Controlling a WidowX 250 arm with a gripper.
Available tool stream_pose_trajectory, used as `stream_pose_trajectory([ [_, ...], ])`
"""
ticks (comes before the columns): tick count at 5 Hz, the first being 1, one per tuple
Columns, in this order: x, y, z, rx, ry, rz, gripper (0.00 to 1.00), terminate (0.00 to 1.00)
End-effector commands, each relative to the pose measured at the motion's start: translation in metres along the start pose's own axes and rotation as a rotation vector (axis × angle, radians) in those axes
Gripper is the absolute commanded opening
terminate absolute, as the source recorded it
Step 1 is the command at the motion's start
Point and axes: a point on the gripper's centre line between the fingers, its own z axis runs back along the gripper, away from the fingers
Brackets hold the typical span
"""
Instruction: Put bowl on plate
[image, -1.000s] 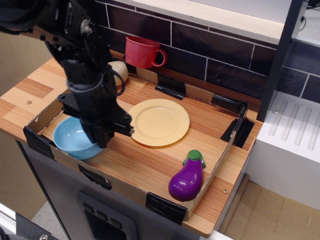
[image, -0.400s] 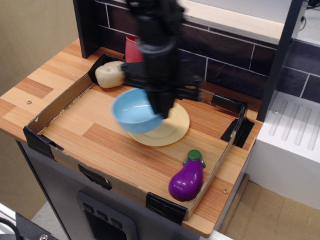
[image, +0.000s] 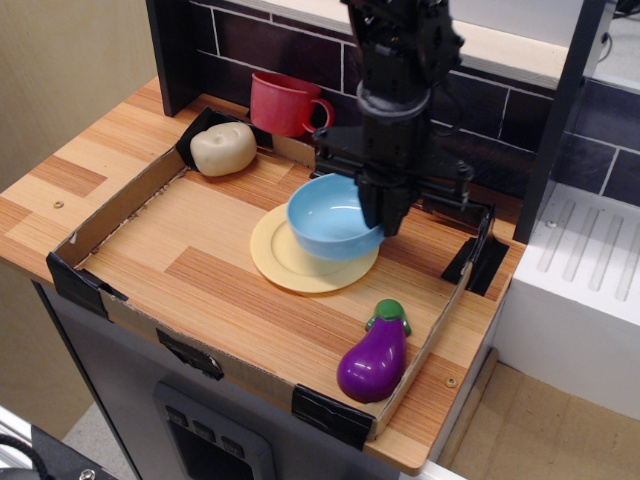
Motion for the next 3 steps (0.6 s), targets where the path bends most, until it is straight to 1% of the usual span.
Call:
stream_pose_trajectory([
  [1, 0.0064, 0.012, 0.0058, 0.018, -0.051, -0.009, 0.0, 0.0],
  [2, 0.005, 0.0155, 0.0053, 0.024, -0.048, -0.007, 0.0, 0.0],
  [3, 0.0038, 0.0129, 0.005, 0.046, -0.015, 0.003, 1.0, 0.0],
])
